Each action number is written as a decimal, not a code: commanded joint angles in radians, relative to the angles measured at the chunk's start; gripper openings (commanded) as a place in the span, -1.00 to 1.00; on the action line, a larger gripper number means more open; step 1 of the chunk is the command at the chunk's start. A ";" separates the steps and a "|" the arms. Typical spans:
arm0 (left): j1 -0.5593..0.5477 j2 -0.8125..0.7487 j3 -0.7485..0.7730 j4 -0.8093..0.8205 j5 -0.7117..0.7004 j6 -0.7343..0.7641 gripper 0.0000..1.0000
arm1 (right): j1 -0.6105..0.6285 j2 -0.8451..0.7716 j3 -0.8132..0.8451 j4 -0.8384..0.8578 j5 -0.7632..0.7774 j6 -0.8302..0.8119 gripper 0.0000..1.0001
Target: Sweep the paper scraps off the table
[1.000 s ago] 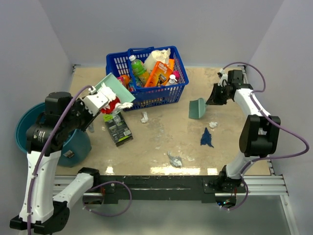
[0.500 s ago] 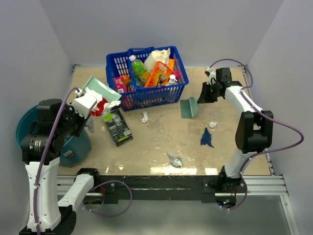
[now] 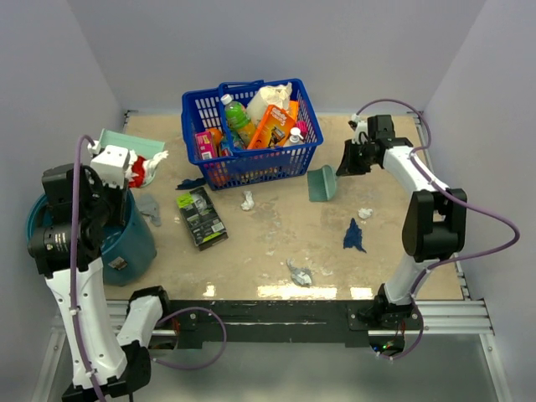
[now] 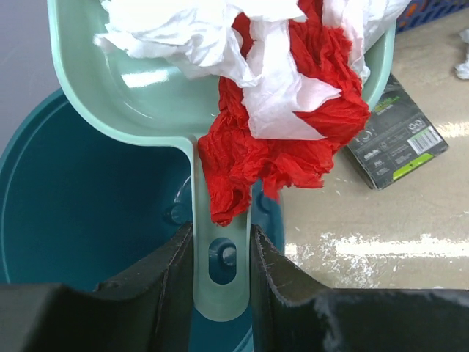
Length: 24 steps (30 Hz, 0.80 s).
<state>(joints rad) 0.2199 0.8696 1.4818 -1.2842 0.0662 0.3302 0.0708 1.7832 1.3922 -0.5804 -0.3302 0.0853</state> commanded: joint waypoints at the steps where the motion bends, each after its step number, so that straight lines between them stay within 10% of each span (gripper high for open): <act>1: 0.073 -0.014 0.017 0.006 -0.045 -0.068 -1.00 | 0.014 0.045 0.016 -0.052 0.091 -0.044 -1.00; 24: 0.095 -0.138 -0.126 -0.035 -0.516 0.102 -1.00 | 0.086 0.125 0.094 -0.073 0.091 -0.048 -1.00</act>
<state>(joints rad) 0.3073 0.7383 1.3914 -1.3277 -0.3267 0.3599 0.1299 1.8515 1.4708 -0.5919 -0.3031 0.0742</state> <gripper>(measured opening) 0.345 0.099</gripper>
